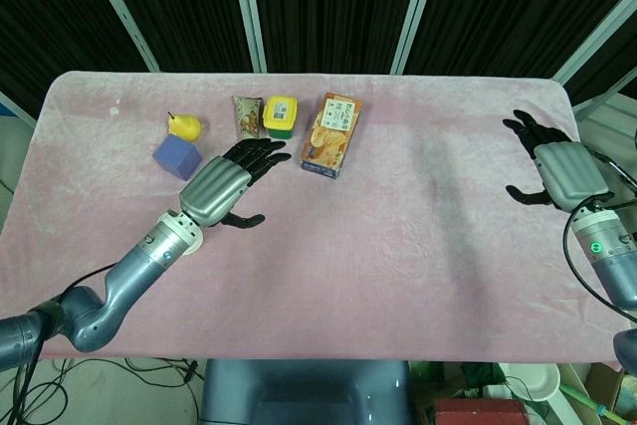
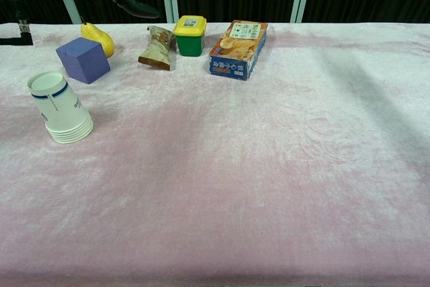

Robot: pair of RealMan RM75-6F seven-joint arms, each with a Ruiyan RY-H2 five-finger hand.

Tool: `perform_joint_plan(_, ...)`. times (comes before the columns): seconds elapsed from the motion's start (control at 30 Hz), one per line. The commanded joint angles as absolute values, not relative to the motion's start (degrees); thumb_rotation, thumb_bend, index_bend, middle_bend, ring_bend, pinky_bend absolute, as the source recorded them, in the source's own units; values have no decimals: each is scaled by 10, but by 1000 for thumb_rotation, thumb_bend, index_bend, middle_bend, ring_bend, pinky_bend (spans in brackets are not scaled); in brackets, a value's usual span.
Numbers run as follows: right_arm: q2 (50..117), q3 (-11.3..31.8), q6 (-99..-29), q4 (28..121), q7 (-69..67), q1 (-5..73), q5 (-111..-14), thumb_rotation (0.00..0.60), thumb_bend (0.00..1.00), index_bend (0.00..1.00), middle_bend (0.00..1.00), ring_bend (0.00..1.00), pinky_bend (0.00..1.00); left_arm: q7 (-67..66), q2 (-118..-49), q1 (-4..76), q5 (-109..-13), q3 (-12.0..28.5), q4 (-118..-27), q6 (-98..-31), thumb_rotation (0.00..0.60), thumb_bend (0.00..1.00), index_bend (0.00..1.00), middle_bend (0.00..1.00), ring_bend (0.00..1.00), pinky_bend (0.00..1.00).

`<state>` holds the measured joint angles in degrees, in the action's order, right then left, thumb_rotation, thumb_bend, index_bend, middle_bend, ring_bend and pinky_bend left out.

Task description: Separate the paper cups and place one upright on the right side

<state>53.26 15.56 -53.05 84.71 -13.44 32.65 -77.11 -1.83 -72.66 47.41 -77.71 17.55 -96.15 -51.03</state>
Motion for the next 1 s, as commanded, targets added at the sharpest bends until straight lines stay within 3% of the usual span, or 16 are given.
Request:
perform_joint_plan(0.03,531,156,-533,851,-135,329,-770,600,171,114,0,148,175,-20,-726,475,-775,173,-961,-513,600,199,116,42,0,80)
perform_joint_plan(0.73,518,141,-536,872,-128,327,-760,600,170,110,0,148,175,-56,-694,462,-772,147,-998,-554,600,199,116,42,0,79)
perform_joint_plan(1.0,507,131,-562,892,-119,303,-755,600,170,95,0,151,175,-142,-646,440,-741,130,-1036,-573,600,199,127,42,0,74)
